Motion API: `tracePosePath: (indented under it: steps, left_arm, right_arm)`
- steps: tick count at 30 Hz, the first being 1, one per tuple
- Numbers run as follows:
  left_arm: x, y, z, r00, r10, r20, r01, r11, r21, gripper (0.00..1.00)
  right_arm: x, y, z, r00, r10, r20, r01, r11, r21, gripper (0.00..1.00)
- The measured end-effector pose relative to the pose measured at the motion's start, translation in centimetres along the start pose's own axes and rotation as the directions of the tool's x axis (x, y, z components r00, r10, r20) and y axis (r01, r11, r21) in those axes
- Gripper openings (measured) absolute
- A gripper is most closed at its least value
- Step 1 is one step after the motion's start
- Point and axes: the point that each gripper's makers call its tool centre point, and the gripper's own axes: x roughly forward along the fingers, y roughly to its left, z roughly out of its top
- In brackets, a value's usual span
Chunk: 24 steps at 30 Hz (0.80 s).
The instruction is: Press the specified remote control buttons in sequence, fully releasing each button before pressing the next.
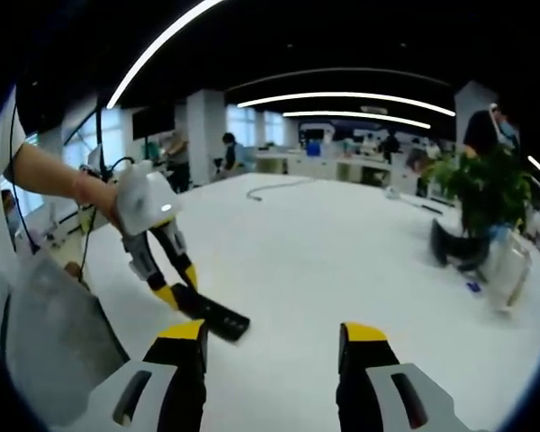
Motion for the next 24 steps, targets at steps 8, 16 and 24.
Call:
tracePosePath:
  steps: [8, 16, 24]
  left_arm:
    - [0.0, -1.0, -0.1, 1.0, -0.001, 0.002, 0.001, 1.0, 0.0, 0.24]
    - [0.0, -2.2, -0.2, 1.0, 0.0, 0.006, 0.0, 1.0, 0.001, 0.24]
    - [-0.1, -3.4, -0.2, 1.0, -0.002, 0.014, 0.002, 1.0, 0.006, 0.24]
  right_arm:
    - [0.1, 0.3, -0.2, 1.0, 0.012, -0.012, -0.012, 1.0, -0.006, 0.55]
    - [0.2, 0.6, -0.4, 1.0, 0.022, -0.02, -0.022, 1.0, -0.011, 0.54]
    - [0.3, 0.8, -0.6, 0.999, 0.033, -0.033, -0.033, 0.999, -0.017, 0.53]
